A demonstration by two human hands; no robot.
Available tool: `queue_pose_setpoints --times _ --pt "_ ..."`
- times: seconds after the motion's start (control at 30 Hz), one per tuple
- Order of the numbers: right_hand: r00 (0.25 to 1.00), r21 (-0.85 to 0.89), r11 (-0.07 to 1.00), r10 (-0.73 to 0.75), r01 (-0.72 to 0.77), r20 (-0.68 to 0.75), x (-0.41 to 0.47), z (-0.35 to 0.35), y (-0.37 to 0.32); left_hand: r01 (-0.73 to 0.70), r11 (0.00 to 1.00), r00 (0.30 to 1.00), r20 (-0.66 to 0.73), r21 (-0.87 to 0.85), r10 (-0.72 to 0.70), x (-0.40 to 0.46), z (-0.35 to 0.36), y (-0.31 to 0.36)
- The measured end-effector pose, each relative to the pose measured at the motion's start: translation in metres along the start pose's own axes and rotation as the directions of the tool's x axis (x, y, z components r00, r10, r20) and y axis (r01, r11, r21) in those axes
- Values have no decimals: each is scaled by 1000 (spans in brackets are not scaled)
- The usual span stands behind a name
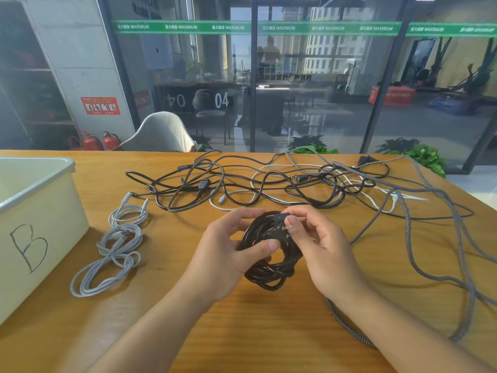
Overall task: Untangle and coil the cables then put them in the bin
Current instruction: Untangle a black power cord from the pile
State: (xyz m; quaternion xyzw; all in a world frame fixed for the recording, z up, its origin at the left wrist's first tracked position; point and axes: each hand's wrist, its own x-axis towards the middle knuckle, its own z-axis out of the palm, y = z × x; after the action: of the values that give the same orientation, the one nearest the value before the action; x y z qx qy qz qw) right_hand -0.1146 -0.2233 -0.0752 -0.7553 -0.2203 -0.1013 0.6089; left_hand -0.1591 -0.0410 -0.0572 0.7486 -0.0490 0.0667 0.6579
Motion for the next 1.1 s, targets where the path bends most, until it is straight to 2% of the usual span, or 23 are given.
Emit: queue_pose_setpoints --times 0.13,0.27,0.4,0.5,0.57,0.67,0.83,1.1 --pt "999 -12 1000 -3 4 42 -2 1 -4 -24 989 998 -49 147 31 1 -2 -2" --pt "990 37 999 27 -33 136 -4 -1 -6 -40 979 995 -79 201 57 1 -1 -3" --pt "999 -74 997 0 3 35 -6 6 -7 -54 974 994 -81 218 73 0 1 -4" --pt "1000 6 1000 10 -10 -6 -7 8 -10 -65 984 994 -79 163 79 1 1 -3" --pt "998 108 992 68 -66 -10 -6 10 -11 -71 991 996 -49 116 77 2 2 -2" --pt "975 307 927 219 -215 21 -6 11 -13 -85 993 996 -11 79 86 1 2 -3" --pt "909 440 796 378 -415 175 -2 4 -14 -111 990 994 7 85 111 3 -1 -9" --pt "851 556 646 432 -523 299 2 -5 -15 -195 978 980 43 75 193 1 -2 -11"
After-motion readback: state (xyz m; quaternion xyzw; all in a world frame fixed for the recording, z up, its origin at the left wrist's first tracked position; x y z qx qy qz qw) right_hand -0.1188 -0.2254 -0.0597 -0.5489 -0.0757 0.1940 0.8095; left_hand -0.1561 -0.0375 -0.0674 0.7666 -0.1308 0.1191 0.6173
